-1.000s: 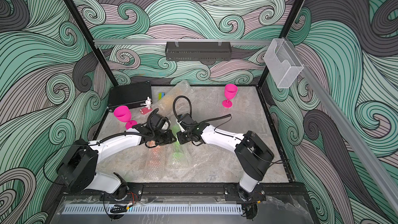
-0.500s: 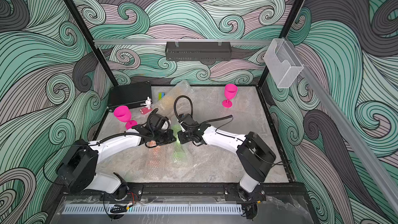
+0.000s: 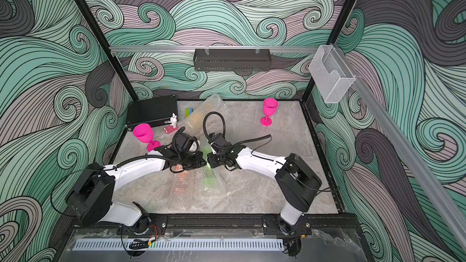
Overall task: Unpack wine glasses from bubble wrap
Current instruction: Unwrap the bubble wrap at the center of the board.
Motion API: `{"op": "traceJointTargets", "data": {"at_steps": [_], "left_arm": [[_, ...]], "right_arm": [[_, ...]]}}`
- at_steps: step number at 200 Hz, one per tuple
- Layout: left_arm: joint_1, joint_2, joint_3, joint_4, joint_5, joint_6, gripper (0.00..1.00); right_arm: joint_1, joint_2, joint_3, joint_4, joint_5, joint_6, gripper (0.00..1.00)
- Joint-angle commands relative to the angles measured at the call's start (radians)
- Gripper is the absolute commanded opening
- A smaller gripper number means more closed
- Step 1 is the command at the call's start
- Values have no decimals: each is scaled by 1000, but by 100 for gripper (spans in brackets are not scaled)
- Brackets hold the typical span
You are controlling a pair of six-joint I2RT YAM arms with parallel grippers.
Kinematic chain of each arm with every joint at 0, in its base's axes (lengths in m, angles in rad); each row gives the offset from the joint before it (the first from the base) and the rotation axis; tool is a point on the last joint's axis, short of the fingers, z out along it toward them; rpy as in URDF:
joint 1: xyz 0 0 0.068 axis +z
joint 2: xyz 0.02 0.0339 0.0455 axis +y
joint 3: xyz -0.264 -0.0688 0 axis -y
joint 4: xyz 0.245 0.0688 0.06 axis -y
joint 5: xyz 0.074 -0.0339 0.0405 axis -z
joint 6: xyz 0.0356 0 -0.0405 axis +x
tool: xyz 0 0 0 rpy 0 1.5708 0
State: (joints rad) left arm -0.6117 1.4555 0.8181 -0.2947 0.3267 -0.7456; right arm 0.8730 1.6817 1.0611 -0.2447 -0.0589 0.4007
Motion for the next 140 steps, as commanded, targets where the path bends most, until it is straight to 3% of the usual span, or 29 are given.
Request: {"op": "traceJointTargets", "data": {"at_steps": [1,140], "left_arm": [[6,-11,36,-29,21,-8,5],[-5,0,33,-27,37,4,1]], "right_arm": [[3,25,16,14,18,4,44],[-11,46,75,16,55,-11,44]]}}
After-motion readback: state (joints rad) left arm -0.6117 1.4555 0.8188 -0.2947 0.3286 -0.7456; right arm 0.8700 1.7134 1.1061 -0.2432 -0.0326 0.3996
